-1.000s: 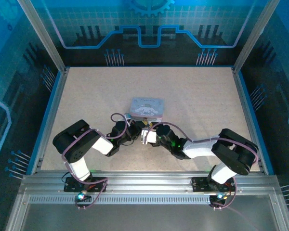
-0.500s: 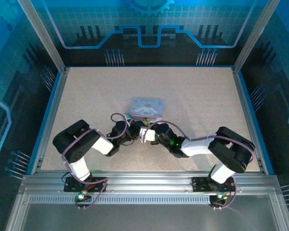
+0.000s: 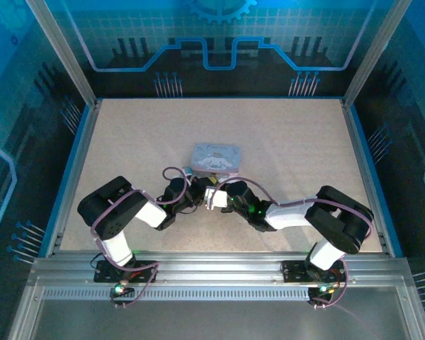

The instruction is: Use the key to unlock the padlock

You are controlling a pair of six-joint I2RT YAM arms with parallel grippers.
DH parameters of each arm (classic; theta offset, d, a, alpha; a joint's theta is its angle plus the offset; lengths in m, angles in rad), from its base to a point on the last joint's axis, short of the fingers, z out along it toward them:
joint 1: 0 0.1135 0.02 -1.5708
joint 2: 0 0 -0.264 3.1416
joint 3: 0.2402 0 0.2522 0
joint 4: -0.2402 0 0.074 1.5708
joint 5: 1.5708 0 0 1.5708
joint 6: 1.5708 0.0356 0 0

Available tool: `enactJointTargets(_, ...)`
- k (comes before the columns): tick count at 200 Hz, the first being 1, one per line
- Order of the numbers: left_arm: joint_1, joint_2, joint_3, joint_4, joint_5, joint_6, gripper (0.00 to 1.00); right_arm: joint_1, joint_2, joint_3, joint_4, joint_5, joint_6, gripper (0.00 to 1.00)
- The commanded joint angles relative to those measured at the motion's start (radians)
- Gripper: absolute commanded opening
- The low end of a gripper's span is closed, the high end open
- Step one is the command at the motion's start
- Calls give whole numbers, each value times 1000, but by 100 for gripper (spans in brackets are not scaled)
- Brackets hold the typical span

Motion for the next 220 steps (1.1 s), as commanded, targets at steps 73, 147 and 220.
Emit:
enactJointTargets(73, -4, -28, -14, 44, -11, -4, 3, -48, -70, 90, -132, 17, 195, 0)
enactJointTargets(147, -5, -28, -15, 37, -12, 1, 3, -78, -26, 73, -101, -91, 450, 0)
enactJointTargets(220, -9, 37, -15, 55, -16, 15, 10, -87, 43, 42, -46, -195, 624, 0)
